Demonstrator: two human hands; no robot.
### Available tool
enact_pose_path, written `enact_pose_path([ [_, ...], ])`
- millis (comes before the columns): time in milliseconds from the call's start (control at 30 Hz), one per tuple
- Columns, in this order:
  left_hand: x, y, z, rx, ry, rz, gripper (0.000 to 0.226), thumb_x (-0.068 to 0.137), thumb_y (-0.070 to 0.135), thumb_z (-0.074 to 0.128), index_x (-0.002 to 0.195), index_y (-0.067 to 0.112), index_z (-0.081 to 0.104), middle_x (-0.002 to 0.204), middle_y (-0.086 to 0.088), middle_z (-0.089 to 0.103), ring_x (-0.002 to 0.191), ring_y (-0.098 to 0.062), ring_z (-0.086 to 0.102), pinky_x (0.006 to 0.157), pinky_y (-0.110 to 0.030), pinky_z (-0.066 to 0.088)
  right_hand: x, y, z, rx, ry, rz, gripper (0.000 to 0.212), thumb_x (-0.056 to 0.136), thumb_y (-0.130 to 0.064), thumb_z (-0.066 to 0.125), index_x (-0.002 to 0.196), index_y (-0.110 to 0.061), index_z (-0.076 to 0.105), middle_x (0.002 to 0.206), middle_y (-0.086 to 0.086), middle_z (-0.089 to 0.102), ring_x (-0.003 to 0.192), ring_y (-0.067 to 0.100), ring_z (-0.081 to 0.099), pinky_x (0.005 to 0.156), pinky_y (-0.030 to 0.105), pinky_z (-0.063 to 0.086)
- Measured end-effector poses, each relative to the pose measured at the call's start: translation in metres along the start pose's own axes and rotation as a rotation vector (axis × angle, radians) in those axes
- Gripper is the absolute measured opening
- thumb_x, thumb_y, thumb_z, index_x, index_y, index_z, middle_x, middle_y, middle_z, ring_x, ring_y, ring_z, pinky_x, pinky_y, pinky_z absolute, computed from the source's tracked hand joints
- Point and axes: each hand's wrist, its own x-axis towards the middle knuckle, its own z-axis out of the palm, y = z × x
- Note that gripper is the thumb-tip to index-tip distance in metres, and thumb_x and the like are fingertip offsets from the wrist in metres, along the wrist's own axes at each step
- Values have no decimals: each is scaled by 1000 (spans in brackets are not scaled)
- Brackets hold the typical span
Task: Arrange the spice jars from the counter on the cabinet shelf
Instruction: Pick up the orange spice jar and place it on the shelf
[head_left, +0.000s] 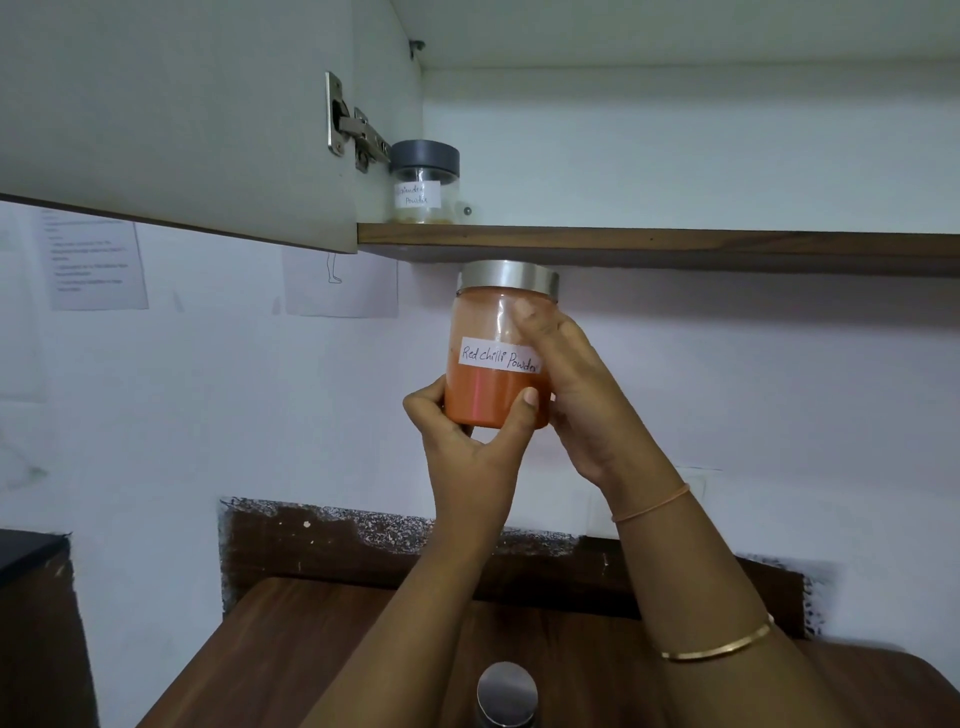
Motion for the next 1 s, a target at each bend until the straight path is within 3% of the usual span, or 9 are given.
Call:
enact_pose_path([
  [167,10,3,8,23,80,85,68,61,44,77,108,20,34,104,15,46,90,5,56,66,-10,48,13,-7,7,-107,60,-37,68,74,-33,78,132,-25,43,121,0,60,107,19,63,84,38,58],
  [333,38,12,13,77,30,187,70,63,52,69,114,19,35,108,11,46,98,-6,56,72,-10,48,37,-30,11,-197,97,-169,59,74,-28,78,123,-23,46,110,-5,61,98,12,63,75,27,59],
  [500,81,18,16,382,-108,340,73,81,50,56,140,15,31,137,0,42,126,-14,42,100,-22,38,75,-67,9,-278,188,-298,62,75,-23,76,127,-18,42,114,2,58,100,17,61,74,27,56],
  [600,108,22,17,549,-136,433,70,88,33,48,148,11,18,153,-6,26,143,-20,19,115,-34,24,98,-86,10,-370,216,-374,70,69,-29,77,129,-19,41,117,1,56,103,16,58,78,28,53],
  [733,143,21,21,769,-136,504,62,93,9,39,149,5,12,157,-9,15,146,-25,2,118,-36,4,127,-96,10,-448,252,-388,82,64,-37,75,133,-21,37,125,4,50,113,20,52,92,38,51],
  [900,174,9,12,1110,-168,605,44,96,11,34,140,10,37,140,-6,45,140,-28,23,118,-42,7,156,-88,5,-503,294,-325,74,69,-33,76,130,-17,36,127,7,48,115,24,50,96,42,49],
  [1000,179,4,7,1055,-116,698,33,95,10,40,125,11,55,120,-4,61,124,-26,44,116,-45,15,168,-85,0,-503,299,-270,74,70,-34,75,129,-15,34,127,7,47,111,24,52,90,40,51],
])
